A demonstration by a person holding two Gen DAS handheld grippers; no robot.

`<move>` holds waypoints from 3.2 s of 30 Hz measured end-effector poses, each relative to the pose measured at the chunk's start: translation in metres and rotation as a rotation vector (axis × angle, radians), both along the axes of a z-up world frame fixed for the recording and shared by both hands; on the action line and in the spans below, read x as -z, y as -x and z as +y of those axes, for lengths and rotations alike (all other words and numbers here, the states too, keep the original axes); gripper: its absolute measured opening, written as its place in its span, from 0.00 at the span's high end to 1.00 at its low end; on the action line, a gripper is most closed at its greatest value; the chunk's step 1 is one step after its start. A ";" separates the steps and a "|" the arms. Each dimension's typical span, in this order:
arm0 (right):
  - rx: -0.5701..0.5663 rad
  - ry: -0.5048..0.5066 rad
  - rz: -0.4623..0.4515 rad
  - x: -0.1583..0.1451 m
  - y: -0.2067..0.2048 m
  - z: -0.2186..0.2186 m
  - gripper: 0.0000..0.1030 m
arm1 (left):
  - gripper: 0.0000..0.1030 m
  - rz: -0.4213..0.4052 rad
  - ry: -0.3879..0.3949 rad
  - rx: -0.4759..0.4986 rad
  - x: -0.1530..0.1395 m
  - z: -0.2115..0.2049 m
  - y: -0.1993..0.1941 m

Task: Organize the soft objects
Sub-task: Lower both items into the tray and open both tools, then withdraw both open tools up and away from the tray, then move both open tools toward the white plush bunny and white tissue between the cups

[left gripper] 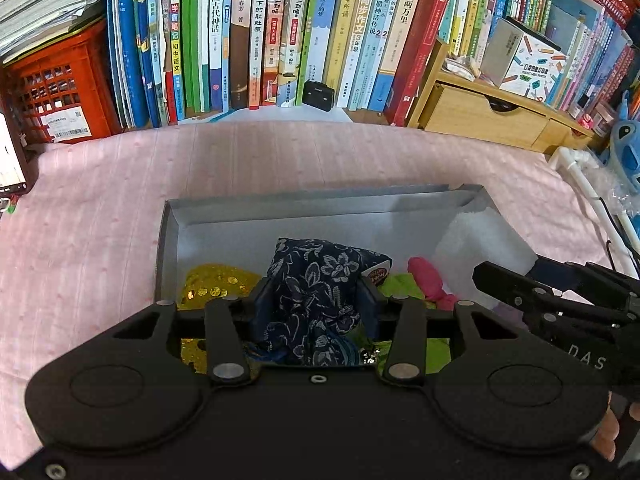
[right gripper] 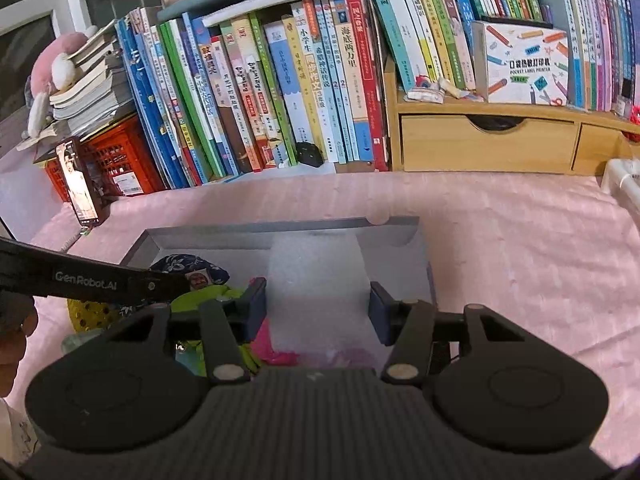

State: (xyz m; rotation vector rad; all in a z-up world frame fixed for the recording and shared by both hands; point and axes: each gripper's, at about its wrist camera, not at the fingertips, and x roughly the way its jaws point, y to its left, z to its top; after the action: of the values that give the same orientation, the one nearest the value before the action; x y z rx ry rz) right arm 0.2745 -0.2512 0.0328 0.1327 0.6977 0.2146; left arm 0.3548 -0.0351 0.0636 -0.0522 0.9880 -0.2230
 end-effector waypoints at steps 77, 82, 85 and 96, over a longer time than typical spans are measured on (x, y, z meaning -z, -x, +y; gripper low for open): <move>-0.413 0.170 -0.076 -0.063 0.159 0.078 0.25 | 0.47 -0.427 0.025 0.137 -0.026 0.041 0.355; -0.489 0.268 -0.048 -0.055 0.161 0.098 0.35 | 0.55 -0.419 -0.035 0.102 0.001 0.022 0.354; -0.555 0.360 -0.045 -0.048 0.164 0.111 0.37 | 0.56 -0.440 -0.069 0.056 0.016 0.013 0.350; -0.667 0.504 -0.020 -0.028 0.165 0.139 0.37 | 0.61 -0.482 -0.078 -0.083 0.047 0.002 0.330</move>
State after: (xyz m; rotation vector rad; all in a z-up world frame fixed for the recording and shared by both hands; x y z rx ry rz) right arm 0.1094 -0.1122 0.0607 -0.5926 0.7392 0.6663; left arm 0.0247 -0.0328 0.0163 0.0312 0.5122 -0.1115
